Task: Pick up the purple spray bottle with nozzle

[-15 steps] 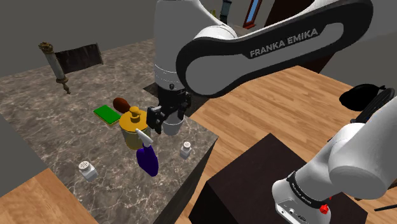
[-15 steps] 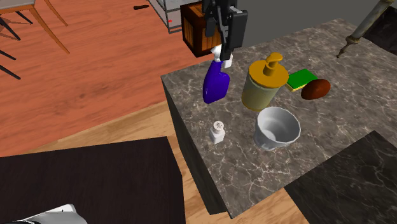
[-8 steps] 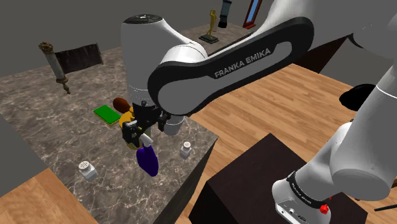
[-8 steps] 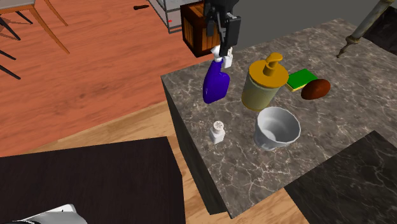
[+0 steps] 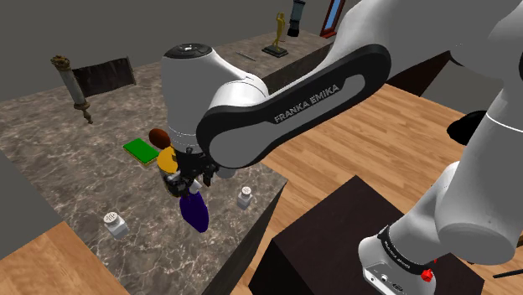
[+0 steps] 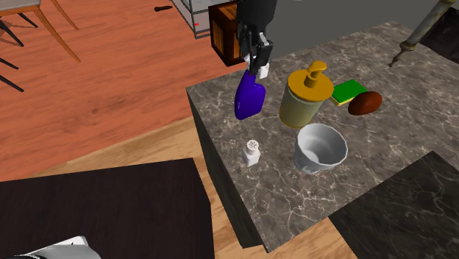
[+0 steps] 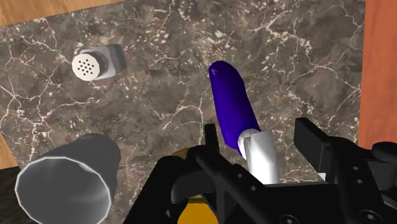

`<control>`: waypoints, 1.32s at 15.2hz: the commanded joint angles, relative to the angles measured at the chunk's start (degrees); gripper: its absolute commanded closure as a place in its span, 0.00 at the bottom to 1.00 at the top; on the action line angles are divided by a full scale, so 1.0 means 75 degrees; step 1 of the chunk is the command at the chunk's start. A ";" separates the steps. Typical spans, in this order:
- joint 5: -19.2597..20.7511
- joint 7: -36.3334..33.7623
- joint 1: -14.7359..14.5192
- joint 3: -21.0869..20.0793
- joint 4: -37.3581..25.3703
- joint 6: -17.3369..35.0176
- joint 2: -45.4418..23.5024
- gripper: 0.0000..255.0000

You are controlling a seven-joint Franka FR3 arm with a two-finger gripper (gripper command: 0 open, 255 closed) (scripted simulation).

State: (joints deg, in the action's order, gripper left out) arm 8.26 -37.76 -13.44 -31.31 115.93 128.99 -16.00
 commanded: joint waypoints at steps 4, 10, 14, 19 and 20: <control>0.0009 -0.0008 -0.0005 0.0002 0.0002 0.0015 -0.0011 1.00; -0.0039 0.0029 0.0016 -0.0014 -0.0028 -0.0071 0.0054 1.00; -0.0211 0.0135 0.0071 -0.0078 -0.0175 -0.0423 0.0294 1.00; -0.0401 0.0252 0.0126 -0.0136 -0.0398 -0.0873 0.0565 1.00; -0.0435 0.0273 0.0136 -0.0145 -0.0447 -0.0965 0.0615 1.00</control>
State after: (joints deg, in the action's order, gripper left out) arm 5.36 -35.94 -12.54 -32.30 112.96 122.59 -11.91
